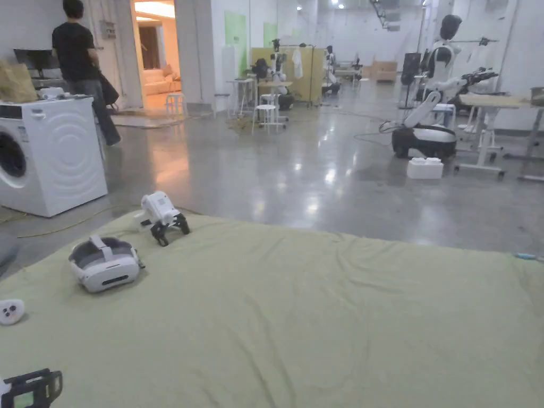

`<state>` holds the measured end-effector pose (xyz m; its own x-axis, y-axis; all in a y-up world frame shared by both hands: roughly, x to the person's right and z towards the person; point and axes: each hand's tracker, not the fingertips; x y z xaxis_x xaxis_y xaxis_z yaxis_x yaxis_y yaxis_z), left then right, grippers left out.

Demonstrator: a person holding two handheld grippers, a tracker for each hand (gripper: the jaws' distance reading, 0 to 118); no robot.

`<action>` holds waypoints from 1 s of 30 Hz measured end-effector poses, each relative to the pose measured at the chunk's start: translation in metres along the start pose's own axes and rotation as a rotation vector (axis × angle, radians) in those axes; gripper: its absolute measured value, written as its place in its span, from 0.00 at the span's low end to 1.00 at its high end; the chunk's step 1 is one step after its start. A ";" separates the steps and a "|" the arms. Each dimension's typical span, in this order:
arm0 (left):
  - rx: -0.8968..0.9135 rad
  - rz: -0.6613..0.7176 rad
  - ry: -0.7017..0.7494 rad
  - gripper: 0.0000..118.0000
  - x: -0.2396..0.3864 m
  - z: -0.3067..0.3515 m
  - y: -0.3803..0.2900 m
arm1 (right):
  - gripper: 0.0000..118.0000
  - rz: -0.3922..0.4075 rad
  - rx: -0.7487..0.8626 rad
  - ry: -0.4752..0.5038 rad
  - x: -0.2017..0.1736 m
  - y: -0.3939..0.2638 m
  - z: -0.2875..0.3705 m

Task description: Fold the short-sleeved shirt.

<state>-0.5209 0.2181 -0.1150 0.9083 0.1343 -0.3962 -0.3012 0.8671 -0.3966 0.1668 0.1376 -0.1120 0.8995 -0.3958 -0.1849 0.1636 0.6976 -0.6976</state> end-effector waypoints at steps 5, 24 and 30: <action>0.307 -0.030 -0.138 0.80 0.126 0.132 0.004 | 0.00 0.125 0.249 -0.067 -0.020 0.034 0.053; 0.566 -0.348 -0.234 0.00 0.255 0.258 -0.077 | 0.00 0.390 0.690 -0.323 -0.065 0.015 0.165; 0.554 -0.322 -0.254 0.00 0.256 0.256 -0.073 | 0.00 0.375 0.688 -0.319 -0.064 0.017 0.165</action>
<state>-0.1924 0.3120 0.0241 0.9880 -0.1212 -0.0961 0.1261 0.9909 0.0467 0.1784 0.2731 0.0025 0.9978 0.0502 -0.0442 -0.0517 0.9981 -0.0328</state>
